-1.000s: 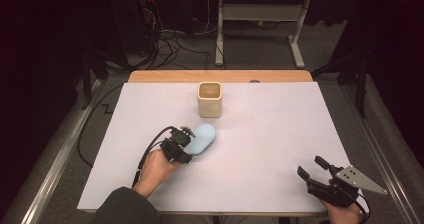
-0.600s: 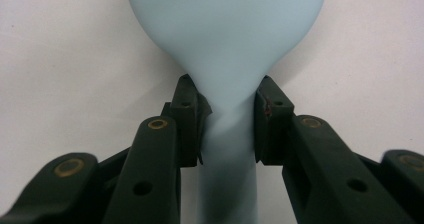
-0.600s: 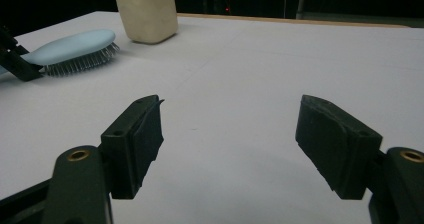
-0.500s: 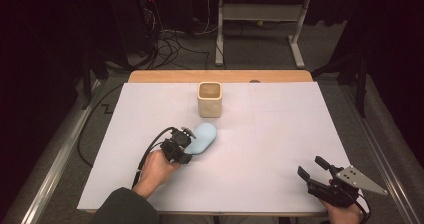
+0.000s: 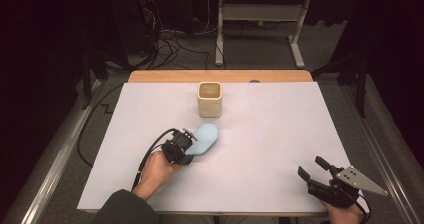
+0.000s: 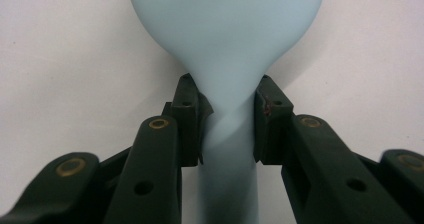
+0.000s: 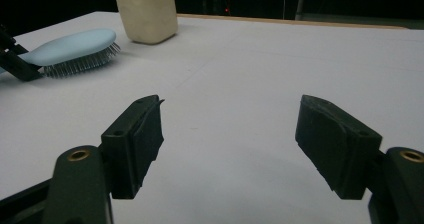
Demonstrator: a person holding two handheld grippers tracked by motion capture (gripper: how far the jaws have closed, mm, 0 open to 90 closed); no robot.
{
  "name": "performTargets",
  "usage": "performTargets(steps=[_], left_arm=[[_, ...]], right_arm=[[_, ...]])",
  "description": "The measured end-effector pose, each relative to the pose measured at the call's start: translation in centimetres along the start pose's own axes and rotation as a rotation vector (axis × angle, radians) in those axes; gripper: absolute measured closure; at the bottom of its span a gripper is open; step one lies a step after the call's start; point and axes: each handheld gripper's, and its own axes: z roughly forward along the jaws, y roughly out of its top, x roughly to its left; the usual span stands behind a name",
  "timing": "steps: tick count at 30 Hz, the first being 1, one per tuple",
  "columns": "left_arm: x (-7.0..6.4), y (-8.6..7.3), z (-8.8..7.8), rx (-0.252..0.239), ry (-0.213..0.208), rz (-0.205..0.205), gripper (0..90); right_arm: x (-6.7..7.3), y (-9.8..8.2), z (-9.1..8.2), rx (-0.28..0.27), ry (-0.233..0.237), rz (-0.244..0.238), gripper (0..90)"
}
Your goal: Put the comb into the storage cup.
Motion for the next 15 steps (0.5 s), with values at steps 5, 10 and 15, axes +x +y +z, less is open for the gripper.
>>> performTargets(steps=[5, 10, 15], left_arm=[[-0.1, -0.1, -0.4, -0.026, -0.003, 0.003, 69.2], [-0.1, -0.3, -0.8, -0.051, -0.013, 0.002, 69.2], [-0.1, -0.4, -1.2, -0.06, -0.031, 0.019, 69.2]], right_arm=[[0.0, 0.0, 0.0, 0.001, 0.0, 0.0, 27.3], [0.0, 0.0, 0.0, 0.003, -0.003, 0.001, 27.0], [0.0, 0.0, 0.2, -0.002, 0.002, 0.006, 26.6]])
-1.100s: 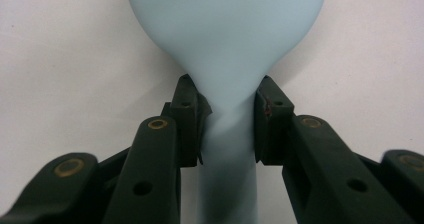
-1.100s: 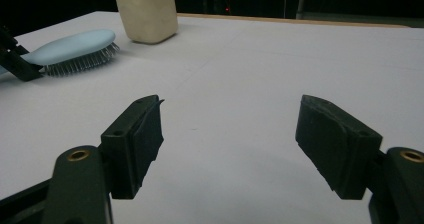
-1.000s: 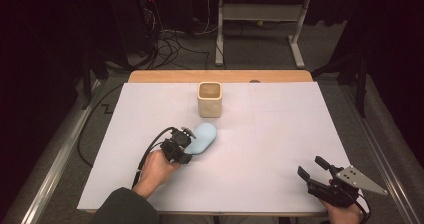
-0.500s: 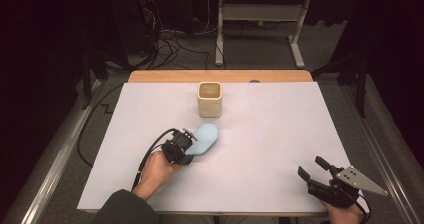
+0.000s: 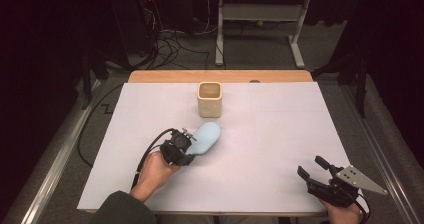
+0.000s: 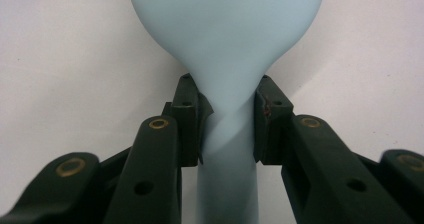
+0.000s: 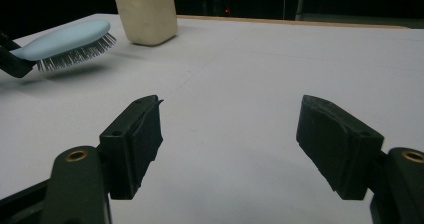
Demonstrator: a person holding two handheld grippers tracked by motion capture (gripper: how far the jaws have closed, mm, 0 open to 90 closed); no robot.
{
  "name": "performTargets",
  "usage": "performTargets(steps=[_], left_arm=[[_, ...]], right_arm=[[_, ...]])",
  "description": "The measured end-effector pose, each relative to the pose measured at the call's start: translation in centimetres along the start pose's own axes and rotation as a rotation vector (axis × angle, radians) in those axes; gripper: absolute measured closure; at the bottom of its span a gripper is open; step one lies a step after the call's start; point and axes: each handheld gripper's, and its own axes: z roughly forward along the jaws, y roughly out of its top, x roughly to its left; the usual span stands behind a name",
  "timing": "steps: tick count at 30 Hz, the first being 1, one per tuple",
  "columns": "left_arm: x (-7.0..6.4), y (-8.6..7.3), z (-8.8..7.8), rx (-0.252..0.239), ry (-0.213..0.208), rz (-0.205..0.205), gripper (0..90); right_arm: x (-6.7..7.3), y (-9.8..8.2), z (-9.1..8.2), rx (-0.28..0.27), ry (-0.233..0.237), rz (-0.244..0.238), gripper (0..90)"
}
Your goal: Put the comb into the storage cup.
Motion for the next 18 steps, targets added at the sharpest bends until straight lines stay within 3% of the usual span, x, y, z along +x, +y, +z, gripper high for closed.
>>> performTargets(steps=[10, 18], left_arm=[[-0.3, 0.0, -0.4, -0.027, -0.026, 0.009, 69.2], [0.0, -0.2, -1.7, -0.063, -0.039, 0.003, 69.2]], right_arm=[[0.1, 0.1, 0.3, 0.009, 0.005, -0.005, 26.8], [0.1, 0.1, 0.7, 0.027, 0.002, -0.006, 26.6]])
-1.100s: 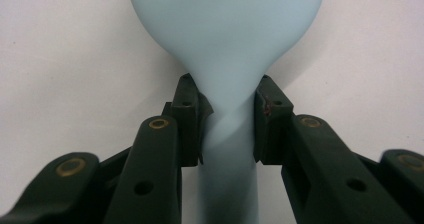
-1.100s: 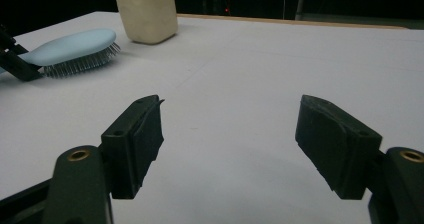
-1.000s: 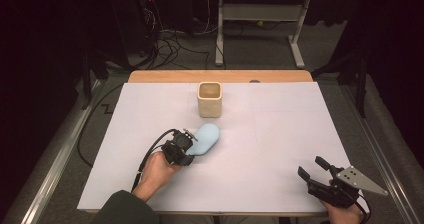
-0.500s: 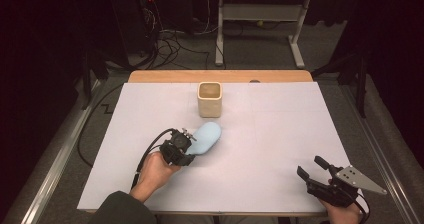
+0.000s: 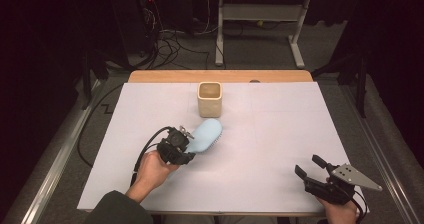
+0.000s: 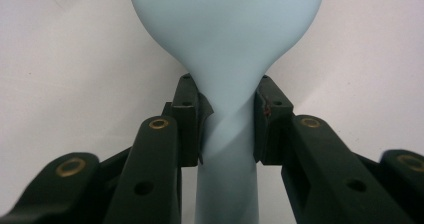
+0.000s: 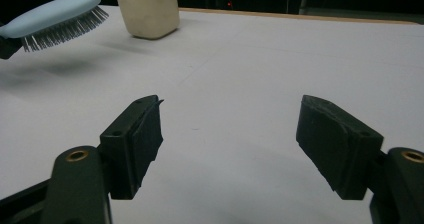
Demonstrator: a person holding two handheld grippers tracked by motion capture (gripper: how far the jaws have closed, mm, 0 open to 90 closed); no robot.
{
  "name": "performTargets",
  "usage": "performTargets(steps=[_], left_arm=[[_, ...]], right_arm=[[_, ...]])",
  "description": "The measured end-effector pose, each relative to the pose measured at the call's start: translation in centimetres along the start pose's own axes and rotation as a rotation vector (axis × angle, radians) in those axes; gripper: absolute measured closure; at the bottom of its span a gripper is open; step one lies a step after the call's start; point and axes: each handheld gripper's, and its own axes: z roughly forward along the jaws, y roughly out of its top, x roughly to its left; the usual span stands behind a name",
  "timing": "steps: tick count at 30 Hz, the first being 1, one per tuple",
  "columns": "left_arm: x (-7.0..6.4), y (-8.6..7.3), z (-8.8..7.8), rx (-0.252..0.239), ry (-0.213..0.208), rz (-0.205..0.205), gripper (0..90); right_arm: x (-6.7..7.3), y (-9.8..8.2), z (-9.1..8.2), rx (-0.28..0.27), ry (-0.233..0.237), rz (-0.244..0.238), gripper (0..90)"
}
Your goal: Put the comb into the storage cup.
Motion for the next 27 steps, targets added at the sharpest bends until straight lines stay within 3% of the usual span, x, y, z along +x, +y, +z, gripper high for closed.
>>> performTargets(steps=[18, 27], left_arm=[[-1.1, 0.3, -0.5, -0.038, -0.014, 0.017, 69.1], [-2.0, 0.8, 0.1, -0.027, -0.014, 0.032, 69.1]], right_arm=[[-0.1, 0.0, -0.3, -0.025, 0.006, 0.017, 25.4], [0.0, 0.0, -0.5, -0.041, -0.012, 0.015, 23.2]])
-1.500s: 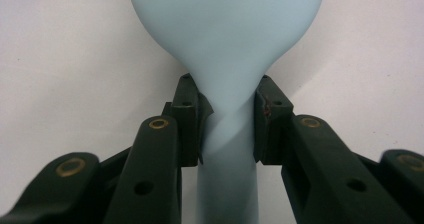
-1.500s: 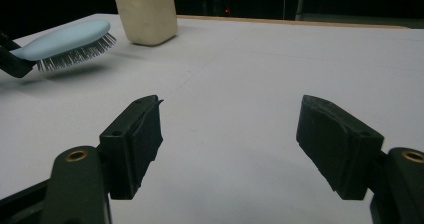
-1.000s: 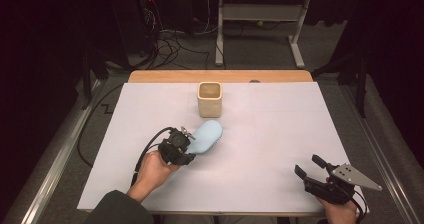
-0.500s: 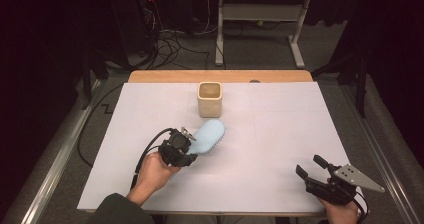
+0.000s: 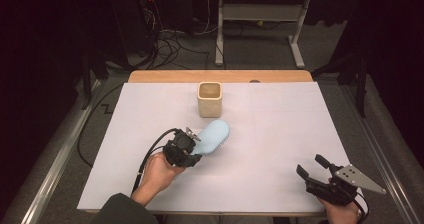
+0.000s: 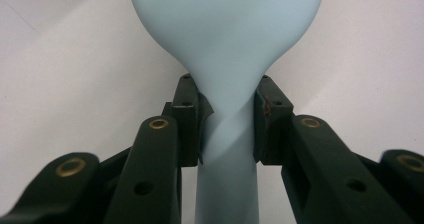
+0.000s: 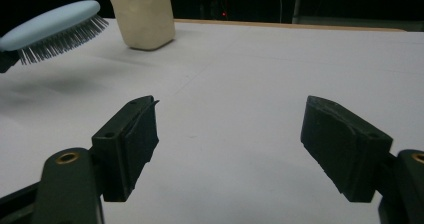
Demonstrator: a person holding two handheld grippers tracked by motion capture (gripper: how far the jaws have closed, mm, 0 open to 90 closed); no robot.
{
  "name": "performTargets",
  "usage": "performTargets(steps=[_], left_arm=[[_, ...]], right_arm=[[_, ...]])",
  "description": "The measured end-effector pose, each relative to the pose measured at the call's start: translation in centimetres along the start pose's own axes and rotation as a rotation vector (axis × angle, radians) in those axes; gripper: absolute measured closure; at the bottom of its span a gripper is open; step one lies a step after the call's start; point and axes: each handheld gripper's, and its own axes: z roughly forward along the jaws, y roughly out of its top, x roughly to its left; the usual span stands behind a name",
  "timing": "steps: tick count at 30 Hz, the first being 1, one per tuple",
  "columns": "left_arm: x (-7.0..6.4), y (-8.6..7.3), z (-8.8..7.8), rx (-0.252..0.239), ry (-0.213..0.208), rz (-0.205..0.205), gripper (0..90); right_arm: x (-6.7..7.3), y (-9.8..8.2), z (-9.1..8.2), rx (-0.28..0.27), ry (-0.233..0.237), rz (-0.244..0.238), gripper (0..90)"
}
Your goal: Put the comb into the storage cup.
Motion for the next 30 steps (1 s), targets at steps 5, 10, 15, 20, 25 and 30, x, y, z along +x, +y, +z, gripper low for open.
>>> performTargets(steps=[5, 10, 15, 20, 25, 30], left_arm=[[-0.23, 0.16, 0.16, -0.005, -0.006, 0.005, 69.1], [-0.31, 0.31, 0.31, -0.007, -0.012, 0.005, 69.1], [-0.5, 0.52, 0.4, -0.014, -0.019, 0.01, 69.2], [-0.76, 0.77, 0.56, -0.017, -0.029, 0.016, 69.1], [-0.72, 0.89, 0.44, -0.022, -0.03, 0.018, 69.1], [-0.85, 0.86, 0.32, -0.041, -0.037, 0.009, 69.1]], right_arm=[[0.08, 0.06, -0.03, -0.008, -0.003, -0.008, 22.7], [0.07, 0.1, -0.11, -0.012, 0.001, -0.001, 22.2], [0.11, 0.18, -0.11, -0.023, 0.011, -0.005, 21.1], [0.15, 0.27, -0.14, -0.03, 0.014, 0.003, 20.8], [0.13, 0.34, 0.08, -0.023, 0.014, 0.006, 21.0], [0.25, 0.4, 0.21, -0.022, 0.023, 0.005, 21.3]])
